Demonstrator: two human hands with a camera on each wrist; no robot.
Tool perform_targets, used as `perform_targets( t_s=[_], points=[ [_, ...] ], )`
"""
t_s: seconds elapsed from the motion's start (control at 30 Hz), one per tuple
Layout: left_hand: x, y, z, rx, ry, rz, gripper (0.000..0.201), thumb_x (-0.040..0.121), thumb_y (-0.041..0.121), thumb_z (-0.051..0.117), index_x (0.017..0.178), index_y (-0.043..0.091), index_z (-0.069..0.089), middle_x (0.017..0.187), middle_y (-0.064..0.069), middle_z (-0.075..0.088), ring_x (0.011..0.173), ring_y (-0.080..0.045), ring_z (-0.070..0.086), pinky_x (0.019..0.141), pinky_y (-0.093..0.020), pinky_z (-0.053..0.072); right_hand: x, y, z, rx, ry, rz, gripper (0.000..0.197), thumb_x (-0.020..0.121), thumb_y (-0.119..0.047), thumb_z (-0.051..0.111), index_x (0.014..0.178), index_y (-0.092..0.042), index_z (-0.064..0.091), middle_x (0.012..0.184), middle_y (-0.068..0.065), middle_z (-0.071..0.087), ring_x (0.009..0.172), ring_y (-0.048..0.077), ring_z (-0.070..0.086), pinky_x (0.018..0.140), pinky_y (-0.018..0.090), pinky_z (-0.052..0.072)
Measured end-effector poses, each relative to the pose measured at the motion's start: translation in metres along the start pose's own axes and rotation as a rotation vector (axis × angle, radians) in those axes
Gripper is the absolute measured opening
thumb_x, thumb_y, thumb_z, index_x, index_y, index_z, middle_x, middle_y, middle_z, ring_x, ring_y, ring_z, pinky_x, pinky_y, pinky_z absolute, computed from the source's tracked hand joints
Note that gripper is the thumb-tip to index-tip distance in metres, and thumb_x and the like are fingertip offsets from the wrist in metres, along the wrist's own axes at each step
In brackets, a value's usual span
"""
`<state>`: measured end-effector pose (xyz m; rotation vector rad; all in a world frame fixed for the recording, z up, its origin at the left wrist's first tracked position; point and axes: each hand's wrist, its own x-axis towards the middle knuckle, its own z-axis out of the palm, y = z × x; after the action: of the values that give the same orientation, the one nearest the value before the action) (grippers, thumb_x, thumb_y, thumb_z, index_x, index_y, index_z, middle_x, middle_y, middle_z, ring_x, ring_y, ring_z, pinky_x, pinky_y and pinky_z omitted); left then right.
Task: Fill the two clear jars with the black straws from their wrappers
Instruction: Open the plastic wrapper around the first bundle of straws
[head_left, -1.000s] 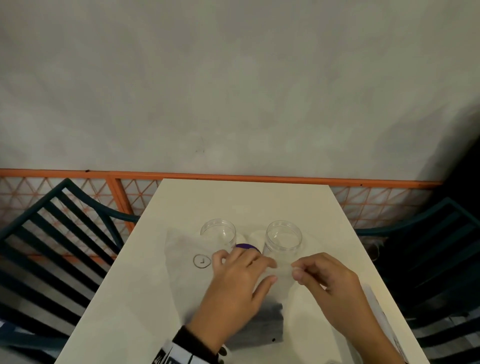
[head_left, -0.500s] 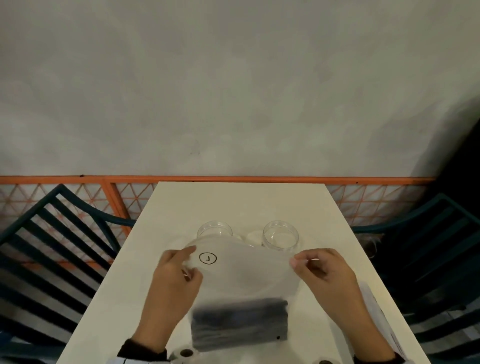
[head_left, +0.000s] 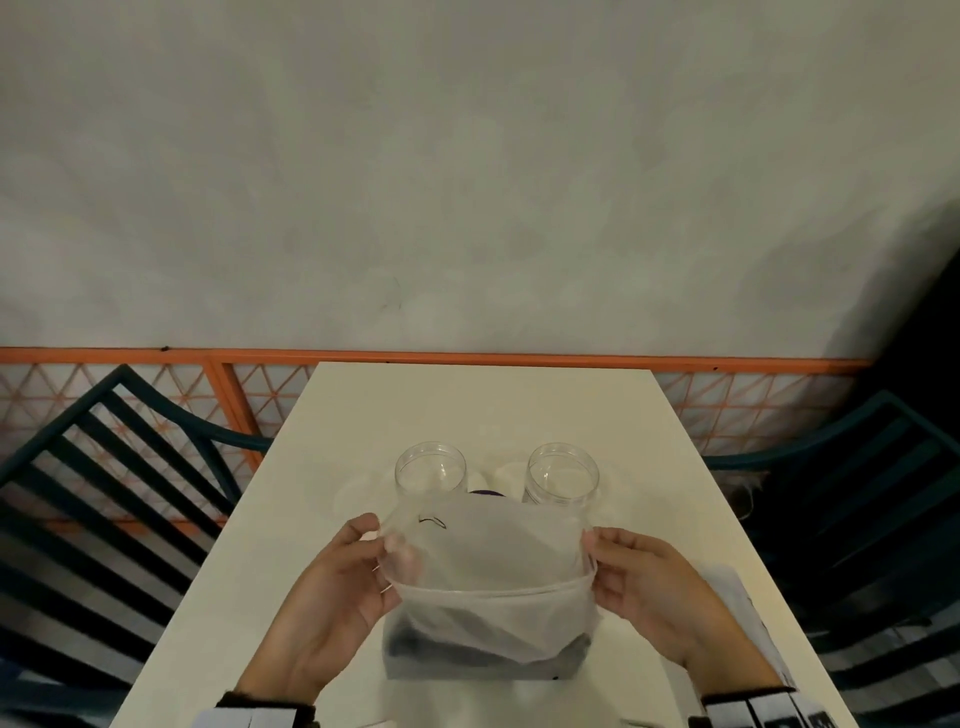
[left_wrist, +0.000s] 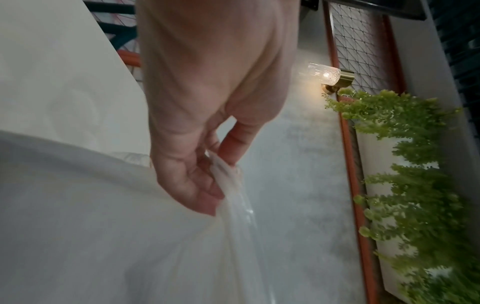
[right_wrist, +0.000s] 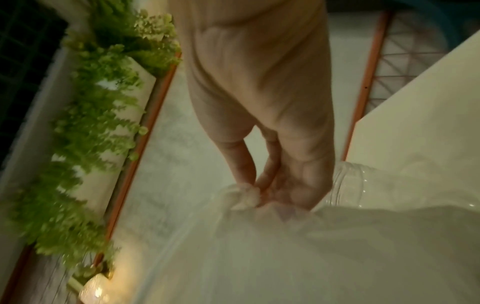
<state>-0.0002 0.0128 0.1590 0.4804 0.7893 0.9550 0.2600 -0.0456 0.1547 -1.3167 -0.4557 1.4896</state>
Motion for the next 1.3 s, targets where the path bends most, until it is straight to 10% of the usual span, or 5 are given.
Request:
perform_targets(
  t_s=[0.27,0.5,0.73,1.03,1.3],
  points=[
    [0.0,-0.006,-0.003,0.705,0.148,0.121,0.025,0.085,-0.001,0.038,0.07,0.01,0.055,0.063,-0.009,0.047,0.059,-0.021,0.042,0.061,-0.033,0.041,-0.004,-0.009,-0.009,-0.027,0.017,-0.039,0.006,0.08,-0.009,0.059,0.075,-0.007,0.061,0.078,0.01,0.058,0.076,0.021,0.053,0.076,0.034,0.043],
    [-0.011,-0.001,0.014,0.828,-0.021,0.272,0.027,0.075,0.028,0.054,0.054,0.016,0.041,0.053,0.006,0.038,0.053,-0.011,0.034,0.057,-0.029,0.026,-0.005,-0.013,0.011,-0.214,0.102,-0.127,0.06,0.088,-0.004,0.034,0.031,-0.02,0.044,0.042,-0.005,0.046,0.055,0.015,0.039,0.059,0.029,0.035],
    [-0.003,-0.002,0.013,0.13,-0.099,-0.098,0.019,0.068,0.021,0.061,0.054,0.008,0.067,0.056,-0.005,0.062,0.052,-0.02,0.062,0.051,-0.027,0.053,0.001,-0.004,0.016,0.025,0.136,-0.006,0.032,0.077,-0.013,0.047,0.046,-0.014,0.044,0.044,0.001,0.045,0.052,0.02,0.042,0.054,0.03,0.034],
    [-0.002,-0.01,-0.005,1.097,0.338,0.33,0.036,0.075,0.017,0.072,0.101,0.017,0.047,0.093,-0.012,0.053,0.075,-0.021,0.05,0.061,-0.027,0.043,-0.011,-0.004,0.012,-0.772,0.155,-0.201,0.012,0.084,-0.018,0.06,0.093,-0.022,0.053,0.078,0.0,0.056,0.071,0.013,0.052,0.063,0.021,0.042],
    [-0.005,-0.017,-0.005,0.952,0.257,0.383,0.011,0.081,0.023,0.065,0.076,0.016,0.071,0.074,-0.003,0.072,0.071,-0.023,0.064,0.073,-0.034,0.051,-0.002,0.002,0.011,-0.338,0.097,-0.155,0.014,0.088,-0.009,0.059,0.091,0.003,0.067,0.086,0.015,0.068,0.075,0.019,0.065,0.061,0.021,0.056]
  ],
)
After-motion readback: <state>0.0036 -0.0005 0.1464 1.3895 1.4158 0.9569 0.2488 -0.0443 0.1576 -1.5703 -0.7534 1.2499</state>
